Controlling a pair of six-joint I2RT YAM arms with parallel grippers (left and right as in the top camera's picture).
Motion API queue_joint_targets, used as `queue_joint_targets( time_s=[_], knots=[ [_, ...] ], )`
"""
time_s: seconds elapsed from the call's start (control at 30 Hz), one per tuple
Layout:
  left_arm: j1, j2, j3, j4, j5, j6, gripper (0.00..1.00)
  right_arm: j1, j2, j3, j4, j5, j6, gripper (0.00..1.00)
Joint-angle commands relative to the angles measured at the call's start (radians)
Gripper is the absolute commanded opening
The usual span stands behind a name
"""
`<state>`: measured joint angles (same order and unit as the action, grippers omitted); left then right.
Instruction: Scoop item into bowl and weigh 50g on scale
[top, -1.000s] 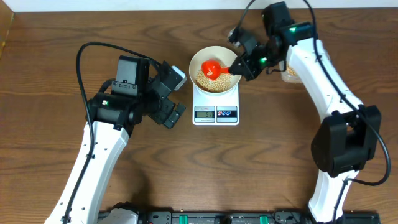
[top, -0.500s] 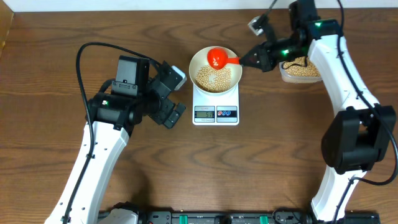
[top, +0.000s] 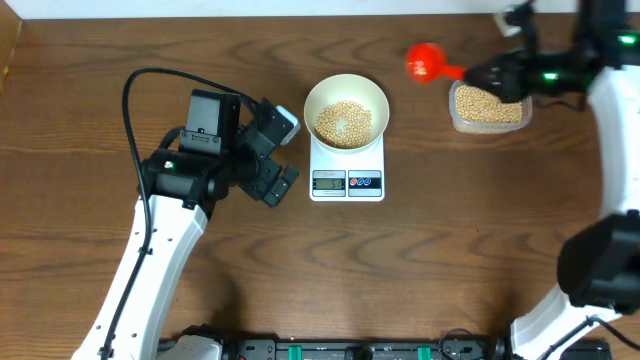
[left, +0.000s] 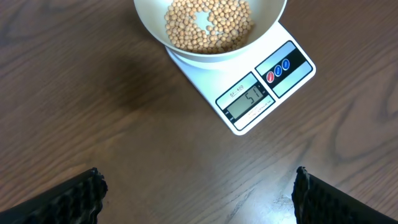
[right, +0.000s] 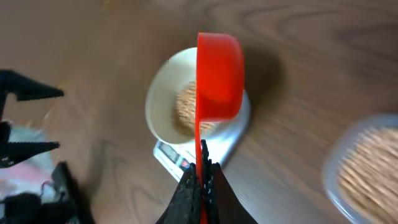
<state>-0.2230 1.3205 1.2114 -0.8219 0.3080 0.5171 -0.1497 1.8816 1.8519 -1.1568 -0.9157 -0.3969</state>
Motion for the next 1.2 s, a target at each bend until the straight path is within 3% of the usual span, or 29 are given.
queue_joint_targets(
  time_s=[0.0, 0.23, 0.57, 1.17],
  knots=[
    [0.003, 0.006, 0.003, 0.0, -0.003, -0.009, 0.98, -0.085, -0.029, 0.0, -0.056, 0.088, -0.027, 0.01],
    [0.003, 0.006, 0.003, 0.0, -0.003, -0.009, 0.98, -0.149, -0.029, -0.001, -0.1, 0.396, -0.022, 0.01],
    [0.003, 0.006, 0.003, 0.0, -0.003, -0.009, 0.98, -0.04, -0.029, -0.001, -0.08, 0.813, -0.018, 0.01],
    [0.003, 0.006, 0.003, 0.0, -0.003, -0.009, 0.98, 0.165, -0.029, -0.001, -0.047, 1.149, -0.007, 0.01]
  ],
)
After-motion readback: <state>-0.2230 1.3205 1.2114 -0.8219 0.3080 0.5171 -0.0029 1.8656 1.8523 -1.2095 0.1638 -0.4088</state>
